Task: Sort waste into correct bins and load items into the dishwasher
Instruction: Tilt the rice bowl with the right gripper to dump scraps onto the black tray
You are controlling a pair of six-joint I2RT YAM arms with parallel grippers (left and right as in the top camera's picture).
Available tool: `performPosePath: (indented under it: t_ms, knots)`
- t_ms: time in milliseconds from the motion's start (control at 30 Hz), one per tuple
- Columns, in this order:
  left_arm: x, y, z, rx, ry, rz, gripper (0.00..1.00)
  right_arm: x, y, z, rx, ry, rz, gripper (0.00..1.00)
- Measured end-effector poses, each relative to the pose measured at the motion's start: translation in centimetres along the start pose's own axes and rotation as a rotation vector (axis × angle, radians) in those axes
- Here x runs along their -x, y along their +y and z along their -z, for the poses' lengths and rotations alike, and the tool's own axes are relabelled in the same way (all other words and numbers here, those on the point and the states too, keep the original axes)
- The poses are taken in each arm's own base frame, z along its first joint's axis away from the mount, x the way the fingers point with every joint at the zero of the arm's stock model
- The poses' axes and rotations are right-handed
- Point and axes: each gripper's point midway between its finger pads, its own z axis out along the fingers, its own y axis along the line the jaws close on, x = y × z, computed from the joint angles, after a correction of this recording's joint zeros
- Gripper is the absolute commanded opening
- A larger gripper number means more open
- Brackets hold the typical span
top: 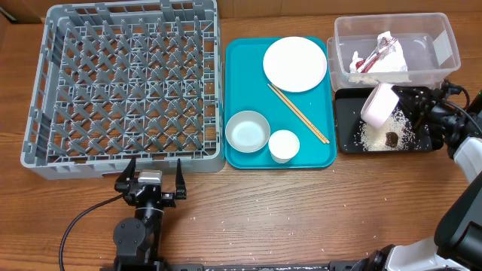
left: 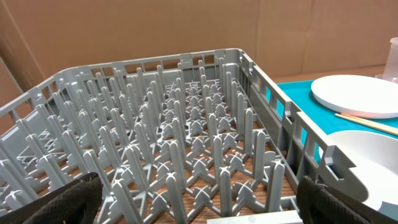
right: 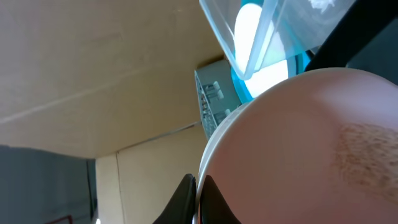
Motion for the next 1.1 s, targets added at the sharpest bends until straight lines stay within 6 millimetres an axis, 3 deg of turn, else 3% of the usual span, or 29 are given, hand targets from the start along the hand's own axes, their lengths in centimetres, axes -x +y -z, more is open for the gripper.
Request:
performPosePath:
  t_ms: [1100]
  knots:
    - [0.0, 0.0, 0.0, 0.000, 0.000, 0.000, 1.00, -0.3, 1.1, 0.0, 0.037, 0.027, 0.085, 0.04]
